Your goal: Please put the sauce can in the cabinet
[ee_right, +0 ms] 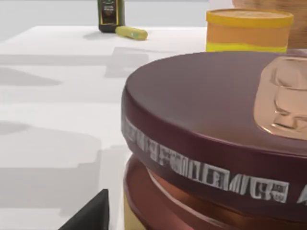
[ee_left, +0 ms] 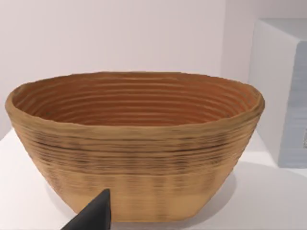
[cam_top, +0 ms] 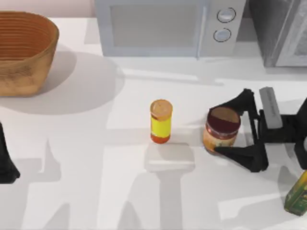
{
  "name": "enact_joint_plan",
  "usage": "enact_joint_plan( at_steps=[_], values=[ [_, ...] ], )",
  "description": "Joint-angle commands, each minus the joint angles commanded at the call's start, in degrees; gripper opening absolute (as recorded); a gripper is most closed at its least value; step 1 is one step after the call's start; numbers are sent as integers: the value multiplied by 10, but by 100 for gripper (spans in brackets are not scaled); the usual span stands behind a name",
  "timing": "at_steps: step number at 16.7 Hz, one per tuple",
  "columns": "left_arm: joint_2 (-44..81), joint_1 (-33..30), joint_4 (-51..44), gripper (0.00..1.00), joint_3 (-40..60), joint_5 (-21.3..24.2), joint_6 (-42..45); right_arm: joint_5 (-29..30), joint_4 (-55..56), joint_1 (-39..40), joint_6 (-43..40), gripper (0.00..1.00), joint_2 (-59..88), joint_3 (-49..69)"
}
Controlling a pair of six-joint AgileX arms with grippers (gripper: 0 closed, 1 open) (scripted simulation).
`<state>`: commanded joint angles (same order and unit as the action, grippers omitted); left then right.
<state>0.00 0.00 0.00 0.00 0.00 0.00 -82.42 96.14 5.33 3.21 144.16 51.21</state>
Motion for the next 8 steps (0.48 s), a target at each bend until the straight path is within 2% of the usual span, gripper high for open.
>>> enact_joint_plan(
  at_steps=[6, 8],
  values=[
    [0, 0, 0, 100, 0, 0, 0, 7, 21, 7, 9, 100, 7, -5],
    [0, 0, 0, 100, 0, 0, 0, 7, 21, 7, 9, 85, 7, -5]
  ],
)
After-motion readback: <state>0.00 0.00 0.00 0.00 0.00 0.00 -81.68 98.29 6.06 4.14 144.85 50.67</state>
